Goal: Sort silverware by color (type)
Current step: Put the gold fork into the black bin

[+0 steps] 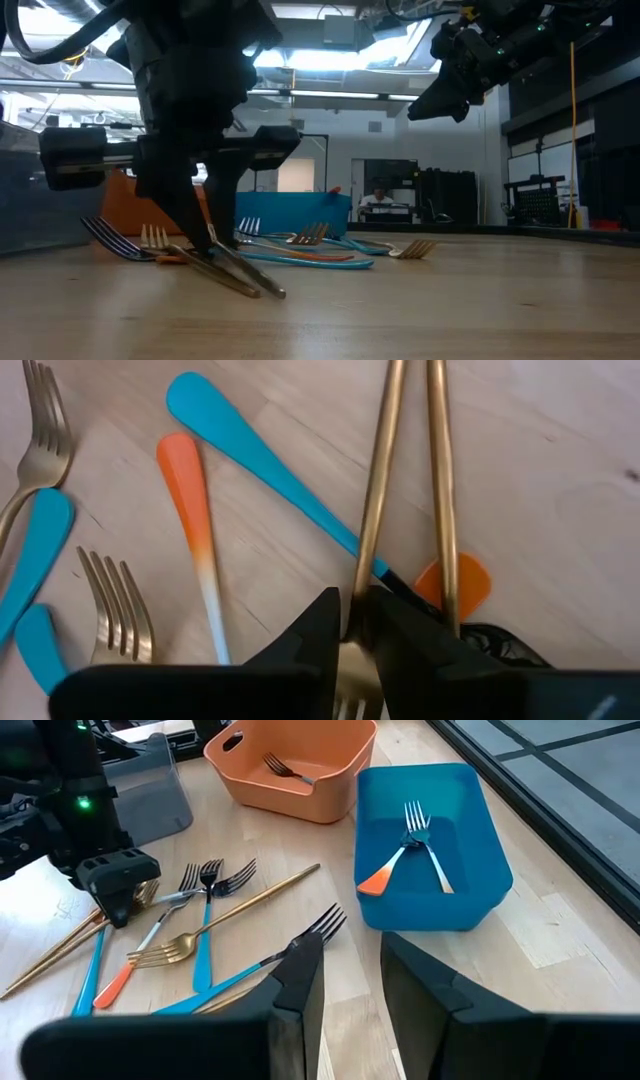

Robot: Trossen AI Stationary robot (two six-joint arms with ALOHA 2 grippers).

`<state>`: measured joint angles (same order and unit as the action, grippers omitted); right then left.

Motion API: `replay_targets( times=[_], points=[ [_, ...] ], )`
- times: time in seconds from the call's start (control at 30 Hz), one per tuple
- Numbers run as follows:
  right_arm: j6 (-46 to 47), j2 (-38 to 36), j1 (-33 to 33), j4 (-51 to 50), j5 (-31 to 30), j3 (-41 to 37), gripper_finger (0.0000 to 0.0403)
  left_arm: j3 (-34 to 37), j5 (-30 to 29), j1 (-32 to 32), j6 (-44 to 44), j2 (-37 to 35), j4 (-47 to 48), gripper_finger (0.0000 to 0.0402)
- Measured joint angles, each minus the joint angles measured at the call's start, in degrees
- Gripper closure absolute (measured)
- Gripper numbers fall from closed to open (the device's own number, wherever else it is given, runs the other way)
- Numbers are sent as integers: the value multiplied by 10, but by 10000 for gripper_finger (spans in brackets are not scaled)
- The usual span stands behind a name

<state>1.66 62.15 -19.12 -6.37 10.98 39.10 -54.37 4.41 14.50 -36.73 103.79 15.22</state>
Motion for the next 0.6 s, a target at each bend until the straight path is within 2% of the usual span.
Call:
replay_targets(
  times=[0.37, 0.6],
  points=[
    [0, 0, 0, 0, 0, 0, 311, 0, -1, -2, 0, 0, -5, 386],
    [0, 0, 0, 0, 0, 0, 311, 1, -2, -2, 0, -3, -18, 391]
  ],
)
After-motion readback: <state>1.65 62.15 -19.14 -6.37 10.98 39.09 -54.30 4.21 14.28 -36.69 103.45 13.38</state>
